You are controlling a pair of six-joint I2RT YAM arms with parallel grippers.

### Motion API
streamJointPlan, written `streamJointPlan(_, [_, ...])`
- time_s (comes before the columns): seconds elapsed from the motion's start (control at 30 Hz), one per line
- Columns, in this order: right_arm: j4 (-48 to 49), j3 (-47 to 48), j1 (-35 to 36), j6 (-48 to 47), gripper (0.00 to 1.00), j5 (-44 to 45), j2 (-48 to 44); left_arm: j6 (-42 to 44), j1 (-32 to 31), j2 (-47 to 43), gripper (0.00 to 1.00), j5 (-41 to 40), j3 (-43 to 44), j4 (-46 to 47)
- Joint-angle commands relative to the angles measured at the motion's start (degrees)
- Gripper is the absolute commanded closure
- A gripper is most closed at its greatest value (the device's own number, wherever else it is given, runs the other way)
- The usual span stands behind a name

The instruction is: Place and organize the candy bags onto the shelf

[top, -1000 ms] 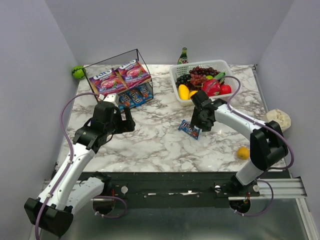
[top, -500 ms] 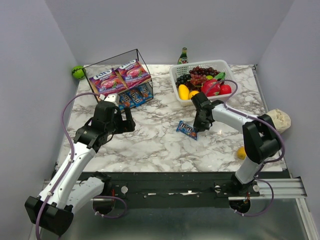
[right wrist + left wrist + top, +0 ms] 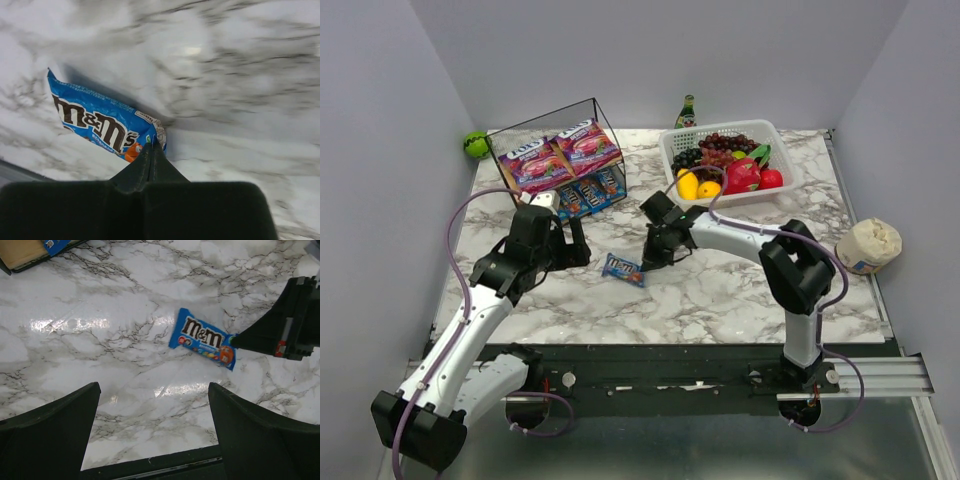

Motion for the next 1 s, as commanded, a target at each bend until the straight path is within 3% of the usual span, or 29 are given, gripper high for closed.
streamJointPlan(0.0, [1.63, 5.68, 4.04, 4.18, 0.97, -4.2, 3.45, -0.68, 0.4, 0.28, 0.03, 0.7, -3.03, 2.94])
streamJointPlan(0.07, [1.45, 6.65, 4.48, 3.48, 0.94, -4.37, 4.33, -0.77, 0.4, 1.07, 0.08, 1.75, -4.27, 4.95])
streamJointPlan(0.3, [1.1, 4.46, 4.57, 1.64, 0.76, -2.09, 4.33, -2.97, 0.32, 6.25, 0.48, 7.82, -9.89, 12.25])
streamJointPlan(0.5, [1.01, 3.32, 4.57, -0.65, 0.75, -0.77, 4.07, -4.64, -0.21, 11.17, 0.69, 10.72, -12.62, 19.02])
streamJointPlan(0.7, [2.5, 2.44, 4.92, -4.95, 0.82, -0.24, 1.17, -5.08, -0.65, 15.04, 0.75, 10.46, -12.62, 21.92])
streamJointPlan(0.97, [2.51, 4.98, 8.17, -9.09, 0.82, 2.83, -0.15, -6.49, -1.27, 21.28, 0.8, 6.95, -11.48, 20.88])
